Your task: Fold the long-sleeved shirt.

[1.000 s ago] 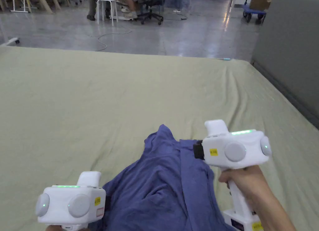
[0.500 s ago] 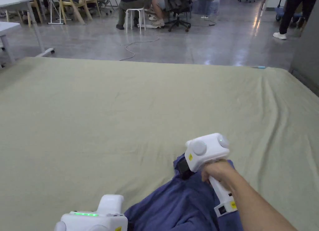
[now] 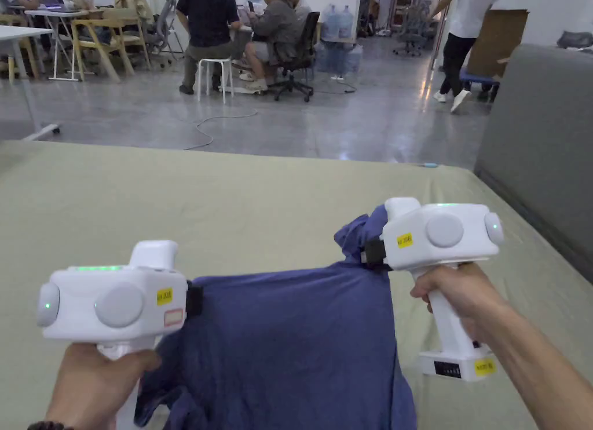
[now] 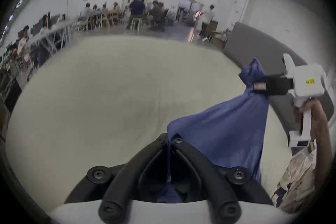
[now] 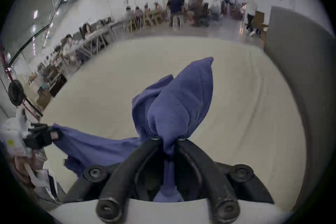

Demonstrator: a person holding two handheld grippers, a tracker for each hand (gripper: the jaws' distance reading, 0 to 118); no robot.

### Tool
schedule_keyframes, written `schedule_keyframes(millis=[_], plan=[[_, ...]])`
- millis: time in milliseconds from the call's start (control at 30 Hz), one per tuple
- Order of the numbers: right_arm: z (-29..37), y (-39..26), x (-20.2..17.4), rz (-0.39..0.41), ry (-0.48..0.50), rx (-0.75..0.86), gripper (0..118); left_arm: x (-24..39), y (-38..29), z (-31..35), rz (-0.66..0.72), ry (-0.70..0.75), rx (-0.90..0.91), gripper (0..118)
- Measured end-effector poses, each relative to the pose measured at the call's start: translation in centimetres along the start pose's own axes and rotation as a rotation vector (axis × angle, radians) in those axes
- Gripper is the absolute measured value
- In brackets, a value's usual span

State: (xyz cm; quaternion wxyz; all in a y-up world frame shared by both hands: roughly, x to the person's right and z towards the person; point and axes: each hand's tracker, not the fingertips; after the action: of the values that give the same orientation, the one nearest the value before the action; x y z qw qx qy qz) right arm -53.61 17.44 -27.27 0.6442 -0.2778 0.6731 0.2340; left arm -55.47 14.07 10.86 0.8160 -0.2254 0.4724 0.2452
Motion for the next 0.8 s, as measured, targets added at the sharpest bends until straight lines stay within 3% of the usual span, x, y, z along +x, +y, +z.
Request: schedule_keyframes(millis=[200, 300, 467, 633, 800], plan=[[9.6, 10.1, -0.4, 0.047, -0.095, 0.256, 3, 5.2, 13.9, 4.0, -0.159, 0.067, 0.223, 0], [13.7, 15.4, -0.8, 0.051, -0.179, 0.381, 3, 6.6, 20.7, 6.1, -0.11, 0.037, 0.304, 0], [18.2, 21.9, -0.9, -0.019, -0.197, 0.513, 3, 8.2, 30.0, 8.5, -0.131, 0.071, 0.397, 0], [19.7, 25.1, -1.6, 0.047, -0.292, 0.57, 3, 9.3, 33.8, 10.2, -0.058, 0.066, 0.447, 0], [19.0, 24.0, -2.4, 0.047, -0.314, 0.546, 3, 9.6, 34.3, 9.2, -0.049, 0.073, 0.446, 0]])
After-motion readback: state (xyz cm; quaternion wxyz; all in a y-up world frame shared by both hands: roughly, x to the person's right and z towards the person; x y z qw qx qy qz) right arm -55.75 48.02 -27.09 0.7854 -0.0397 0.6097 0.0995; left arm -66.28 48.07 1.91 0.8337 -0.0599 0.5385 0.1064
